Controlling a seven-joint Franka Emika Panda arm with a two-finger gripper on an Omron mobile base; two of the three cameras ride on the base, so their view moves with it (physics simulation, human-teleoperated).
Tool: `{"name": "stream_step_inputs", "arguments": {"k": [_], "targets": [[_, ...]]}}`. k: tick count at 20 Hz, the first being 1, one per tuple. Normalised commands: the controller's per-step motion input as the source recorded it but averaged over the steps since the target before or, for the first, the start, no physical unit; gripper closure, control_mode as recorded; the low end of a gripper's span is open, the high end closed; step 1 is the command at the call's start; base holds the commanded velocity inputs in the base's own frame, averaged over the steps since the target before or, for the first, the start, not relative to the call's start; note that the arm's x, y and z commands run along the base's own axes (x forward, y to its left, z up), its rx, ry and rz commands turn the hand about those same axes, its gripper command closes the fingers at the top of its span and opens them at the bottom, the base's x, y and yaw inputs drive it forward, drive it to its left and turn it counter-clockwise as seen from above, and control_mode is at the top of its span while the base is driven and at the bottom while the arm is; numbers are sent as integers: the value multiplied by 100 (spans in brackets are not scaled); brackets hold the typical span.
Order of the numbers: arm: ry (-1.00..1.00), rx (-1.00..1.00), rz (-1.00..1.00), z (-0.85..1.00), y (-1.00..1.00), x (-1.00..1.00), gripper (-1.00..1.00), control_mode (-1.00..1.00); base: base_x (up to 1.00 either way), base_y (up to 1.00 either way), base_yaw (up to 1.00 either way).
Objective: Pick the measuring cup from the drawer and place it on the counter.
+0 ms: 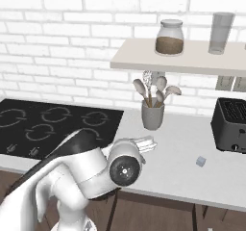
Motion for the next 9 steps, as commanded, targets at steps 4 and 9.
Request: {"name": "stream_step_inputs", "arguments": {"k": [4,9], "targets": [[-41,-1,-5,100,56,-54,-100,-100,0,0,0],[-3,-5,0,17,18,-7,-100,-100,0,0,0]]}}
